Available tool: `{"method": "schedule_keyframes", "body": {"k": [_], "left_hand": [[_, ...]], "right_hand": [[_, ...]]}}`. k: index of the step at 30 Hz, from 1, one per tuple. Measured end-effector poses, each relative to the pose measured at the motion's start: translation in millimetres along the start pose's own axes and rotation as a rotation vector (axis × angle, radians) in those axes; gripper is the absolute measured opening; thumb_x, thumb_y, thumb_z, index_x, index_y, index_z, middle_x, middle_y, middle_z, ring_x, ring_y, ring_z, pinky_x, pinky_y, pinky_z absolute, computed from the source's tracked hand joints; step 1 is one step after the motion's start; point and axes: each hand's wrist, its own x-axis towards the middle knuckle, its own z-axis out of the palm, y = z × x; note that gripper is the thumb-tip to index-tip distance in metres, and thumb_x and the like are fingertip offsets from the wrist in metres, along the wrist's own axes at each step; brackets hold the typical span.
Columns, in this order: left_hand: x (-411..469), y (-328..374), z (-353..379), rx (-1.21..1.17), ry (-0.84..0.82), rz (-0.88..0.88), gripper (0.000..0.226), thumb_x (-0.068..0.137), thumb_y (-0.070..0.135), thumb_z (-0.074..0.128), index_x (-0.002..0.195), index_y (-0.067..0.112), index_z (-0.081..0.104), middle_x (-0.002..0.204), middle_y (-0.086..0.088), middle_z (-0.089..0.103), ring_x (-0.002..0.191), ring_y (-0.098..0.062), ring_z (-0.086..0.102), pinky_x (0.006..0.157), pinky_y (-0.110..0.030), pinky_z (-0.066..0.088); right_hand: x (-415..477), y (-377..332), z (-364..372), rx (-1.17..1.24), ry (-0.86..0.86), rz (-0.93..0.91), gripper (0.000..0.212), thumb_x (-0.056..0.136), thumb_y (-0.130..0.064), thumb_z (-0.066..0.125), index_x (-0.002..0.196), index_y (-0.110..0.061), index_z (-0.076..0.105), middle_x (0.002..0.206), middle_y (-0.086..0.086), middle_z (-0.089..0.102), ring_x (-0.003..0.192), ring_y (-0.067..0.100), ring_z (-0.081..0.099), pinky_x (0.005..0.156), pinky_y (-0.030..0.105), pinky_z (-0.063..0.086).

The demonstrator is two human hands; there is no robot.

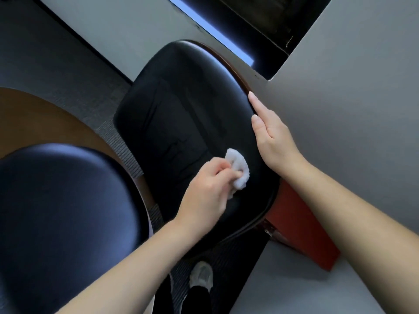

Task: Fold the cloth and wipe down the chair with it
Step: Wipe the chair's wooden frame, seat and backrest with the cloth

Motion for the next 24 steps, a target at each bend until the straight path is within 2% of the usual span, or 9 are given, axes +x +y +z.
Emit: {"method": "schedule_keyframes", "body": {"k": [2,4,8,12,15,17,19,21,24], "left_hand": [[13.6,-2.5,1.0,-0.046,0.129,-0.134,0.022,0.084,-0.006,0.061,0.097,0.010,0.070,0.100,0.005,0.054,0.088,-0.012,0.056,0.076,-0.015,0.045],[10.9,-0.1,4.4,-0.086,0.142,-0.188,0.022,0.085,-0.007,0.063,0.097,0.010,0.070,0.099,0.006,0.054,0.087,-0.008,0.056,0.075,-0.010,0.042],[-39.9,14.8,10.0,-0.067,-0.037,-0.119,0.024,0.084,-0.005,0.061,0.099,0.013,0.069,0.102,0.008,0.053,0.088,-0.009,0.057,0.072,-0.019,0.047],[-30.4,26.0,14.3,-0.058,0.093,-0.096,0.022,0.087,-0.003,0.060,0.103,0.008,0.071,0.102,0.004,0.054,0.089,-0.013,0.057,0.074,-0.018,0.046],[-35.1,25.8,30.5,0.001,0.080,-0.039,0.019,0.091,0.007,0.057,0.104,0.006,0.070,0.103,-0.001,0.055,0.088,-0.020,0.057,0.072,-0.029,0.049],[-64.4,12.5,37.5,0.022,0.071,-0.099,0.018,0.089,0.003,0.058,0.103,0.007,0.069,0.104,0.001,0.055,0.087,-0.019,0.057,0.070,-0.034,0.050],[-90.8,5.9,36.7,0.014,0.097,-0.240,0.022,0.086,-0.003,0.061,0.102,0.010,0.069,0.103,0.007,0.052,0.086,-0.015,0.057,0.069,-0.037,0.051],[-88.1,13.7,34.8,-0.018,0.155,-0.310,0.024,0.087,-0.004,0.062,0.103,0.012,0.070,0.102,0.008,0.052,0.087,-0.013,0.057,0.072,-0.033,0.051],[-53.9,32.8,39.7,-0.046,0.199,-0.241,0.021,0.087,-0.003,0.061,0.103,0.008,0.070,0.102,0.003,0.053,0.089,-0.017,0.057,0.074,-0.025,0.048]], "right_hand": [[-5.1,2.3,-0.3,0.007,-0.014,0.006,0.046,0.105,-0.024,0.032,0.150,-0.032,0.027,0.119,-0.009,0.049,0.108,-0.008,0.037,0.086,-0.007,0.020],[-9.7,4.0,-0.2,0.011,-0.014,0.011,0.047,0.105,-0.024,0.031,0.150,-0.032,0.026,0.123,-0.009,0.049,0.109,-0.009,0.036,0.086,-0.008,0.019],[-24.7,7.6,3.5,0.025,0.028,0.015,0.047,0.105,-0.023,0.032,0.150,-0.030,0.026,0.130,-0.005,0.048,0.109,-0.012,0.034,0.087,-0.009,0.017],[-37.6,12.5,6.3,0.004,0.056,0.001,0.047,0.104,-0.022,0.033,0.151,-0.027,0.026,0.139,-0.006,0.044,0.114,-0.016,0.029,0.091,-0.008,0.014],[-41.0,14.0,6.4,0.008,0.064,0.002,0.047,0.104,-0.022,0.033,0.151,-0.025,0.027,0.140,-0.009,0.042,0.116,-0.016,0.028,0.092,-0.008,0.014],[-44.3,13.8,6.8,0.017,0.068,0.012,0.048,0.104,-0.022,0.034,0.151,-0.024,0.027,0.139,-0.009,0.042,0.116,-0.015,0.029,0.091,-0.008,0.014],[-48.0,13.3,8.8,0.014,0.072,0.027,0.049,0.104,-0.023,0.035,0.152,-0.024,0.025,0.135,-0.008,0.042,0.110,-0.017,0.029,0.089,-0.009,0.015],[-49.0,12.0,11.8,-0.012,0.085,0.030,0.050,0.103,-0.024,0.036,0.152,-0.024,0.024,0.137,-0.003,0.043,0.108,-0.016,0.030,0.089,-0.004,0.020],[-47.5,11.6,14.5,-0.063,0.119,0.018,0.051,0.102,-0.026,0.036,0.152,-0.022,0.023,0.142,0.003,0.041,0.122,-0.002,0.033,0.098,0.009,0.021]]}}
